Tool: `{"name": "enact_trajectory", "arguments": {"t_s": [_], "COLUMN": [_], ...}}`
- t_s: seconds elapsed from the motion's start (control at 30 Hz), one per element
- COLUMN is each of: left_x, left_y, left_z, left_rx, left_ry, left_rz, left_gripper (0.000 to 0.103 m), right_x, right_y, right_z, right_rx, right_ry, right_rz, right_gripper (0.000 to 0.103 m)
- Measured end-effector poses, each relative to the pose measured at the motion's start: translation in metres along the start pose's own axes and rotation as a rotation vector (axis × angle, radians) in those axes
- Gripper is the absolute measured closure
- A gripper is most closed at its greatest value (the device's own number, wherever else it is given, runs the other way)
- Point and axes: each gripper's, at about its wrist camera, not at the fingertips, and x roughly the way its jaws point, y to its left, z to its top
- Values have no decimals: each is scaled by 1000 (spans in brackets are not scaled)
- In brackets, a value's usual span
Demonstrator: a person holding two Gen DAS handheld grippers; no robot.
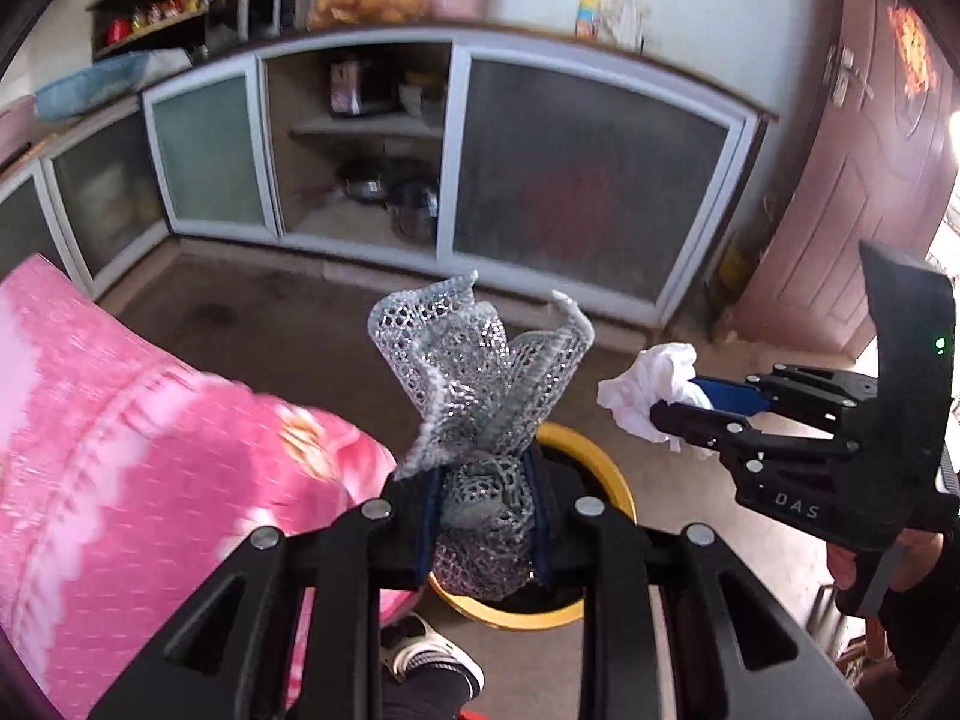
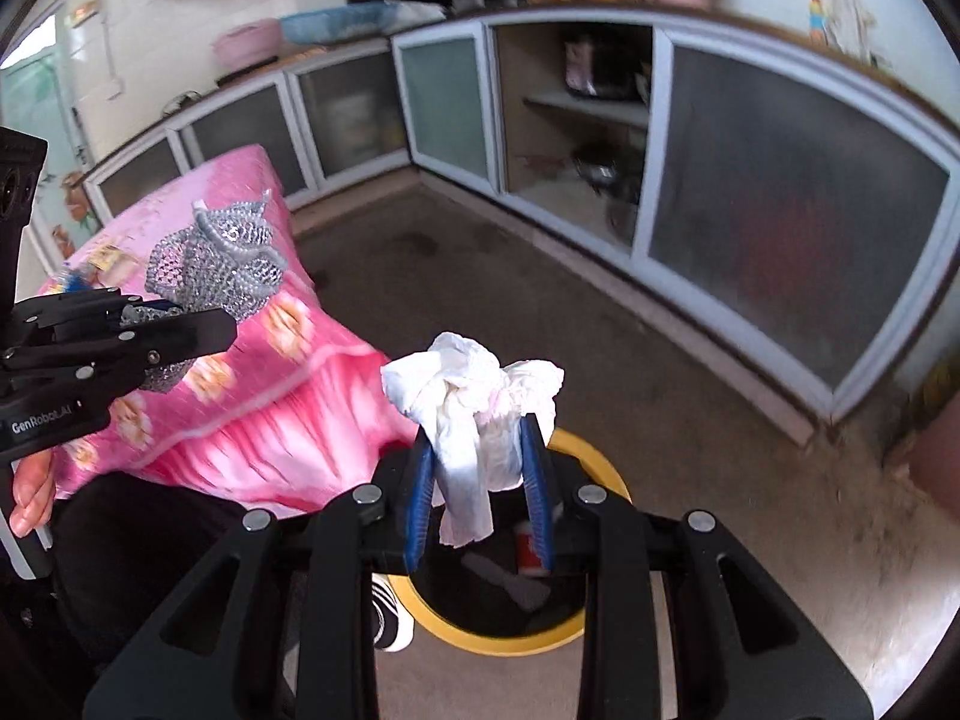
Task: Collect trash
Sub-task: 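Carry both items over the bin and open both grippers, then move both tools back over the bed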
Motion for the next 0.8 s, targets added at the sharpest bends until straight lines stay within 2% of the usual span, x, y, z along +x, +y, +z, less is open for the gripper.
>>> {"name": "enact_trajectory", "arguments": {"t_s": [0.27,0.43,0.6,0.63,0.67,0.7,0.73,0.8], "left_x": [77,109,131,132,134,134,132,127], "left_y": [-11,-14,-11,-10,-12,-12,-11,-11], "left_z": [-15,-20,-17,-17,-17,-16,-16,-17], "left_rx": [4,29,10,9,10,8,5,-6], "left_ry": [144,206,249,253,252,248,240,210], "left_rz": [-17,5,4,2,5,13,17,33], "left_gripper": [81,80,78,72,67,51,30,19], "right_x": [52,77,93,96,98,100,101,101], "right_y": [-22,-31,-38,-40,-42,-45,-47,-52], "right_z": [-33,-46,-49,-49,-49,-50,-52,-54], "right_rx": [71,107,119,122,129,136,139,152], "right_ry": [139,194,233,247,253,260,264,274], "right_rz": [-5,-11,-24,-22,-27,-38,-48,-77], "right_gripper": [77,77,75,72,62,53,51,45]}}
